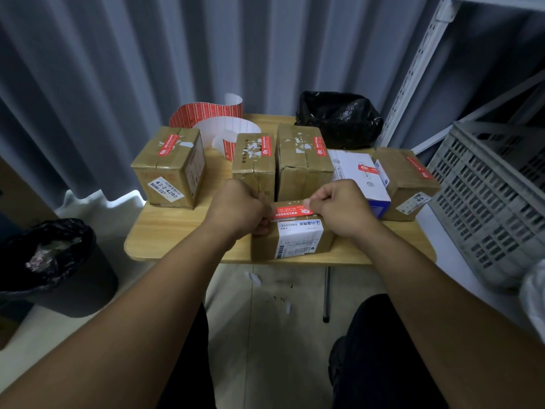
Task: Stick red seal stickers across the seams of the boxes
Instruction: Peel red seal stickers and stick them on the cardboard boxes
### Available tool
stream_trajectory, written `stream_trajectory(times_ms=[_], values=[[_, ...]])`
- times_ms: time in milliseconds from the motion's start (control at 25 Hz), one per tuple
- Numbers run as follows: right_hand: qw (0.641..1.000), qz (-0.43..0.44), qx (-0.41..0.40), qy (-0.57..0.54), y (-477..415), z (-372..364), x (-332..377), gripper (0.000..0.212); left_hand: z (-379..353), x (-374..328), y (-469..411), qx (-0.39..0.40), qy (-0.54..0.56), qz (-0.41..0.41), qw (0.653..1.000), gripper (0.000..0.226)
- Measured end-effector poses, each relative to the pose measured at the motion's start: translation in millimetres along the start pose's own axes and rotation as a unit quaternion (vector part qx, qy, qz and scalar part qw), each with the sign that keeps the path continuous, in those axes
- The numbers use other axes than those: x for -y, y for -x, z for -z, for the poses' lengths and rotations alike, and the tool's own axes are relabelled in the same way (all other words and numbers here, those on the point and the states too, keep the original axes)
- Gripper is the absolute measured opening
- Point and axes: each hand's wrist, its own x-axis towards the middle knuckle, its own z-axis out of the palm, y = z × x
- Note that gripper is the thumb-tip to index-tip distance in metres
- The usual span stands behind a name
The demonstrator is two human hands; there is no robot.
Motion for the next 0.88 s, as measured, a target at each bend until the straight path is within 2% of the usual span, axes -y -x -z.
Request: stream_trajectory(times_ms=[560,880], values=[[0.997,0.034,-0.040,0.059,9,-9,-11,0.016,-9,13,-11,-0.037,-0.132,-0.035,0.990,0.012],[0.991,0.054,-0.061,0.106,13,-15,-14,0.016,-11,17,-20,-0.039,-0.149,-0.035,0.987,0.012]])
